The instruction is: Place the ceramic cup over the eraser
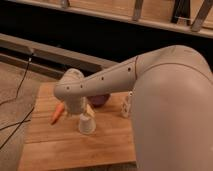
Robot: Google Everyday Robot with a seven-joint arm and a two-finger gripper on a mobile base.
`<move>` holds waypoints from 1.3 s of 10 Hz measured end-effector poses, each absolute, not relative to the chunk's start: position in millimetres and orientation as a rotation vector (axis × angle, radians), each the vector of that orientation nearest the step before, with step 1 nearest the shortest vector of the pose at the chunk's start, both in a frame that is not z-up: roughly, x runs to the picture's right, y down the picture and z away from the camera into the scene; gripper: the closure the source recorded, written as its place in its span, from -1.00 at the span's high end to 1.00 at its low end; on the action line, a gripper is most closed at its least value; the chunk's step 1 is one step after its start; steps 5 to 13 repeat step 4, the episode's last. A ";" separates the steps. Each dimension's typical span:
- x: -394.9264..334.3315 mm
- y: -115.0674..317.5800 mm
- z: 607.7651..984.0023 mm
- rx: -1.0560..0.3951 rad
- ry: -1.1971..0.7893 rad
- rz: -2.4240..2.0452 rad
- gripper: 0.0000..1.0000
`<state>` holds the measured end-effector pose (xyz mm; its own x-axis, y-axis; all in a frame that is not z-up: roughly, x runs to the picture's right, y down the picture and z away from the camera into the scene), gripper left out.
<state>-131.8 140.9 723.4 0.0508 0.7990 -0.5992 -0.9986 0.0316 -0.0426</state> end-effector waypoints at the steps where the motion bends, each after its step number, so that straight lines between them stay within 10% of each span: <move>1: -132.6 135.1 717.5 -0.519 0.470 1.465 0.60; 13: -135.0 129.8 709.2 -0.517 0.468 1.463 0.60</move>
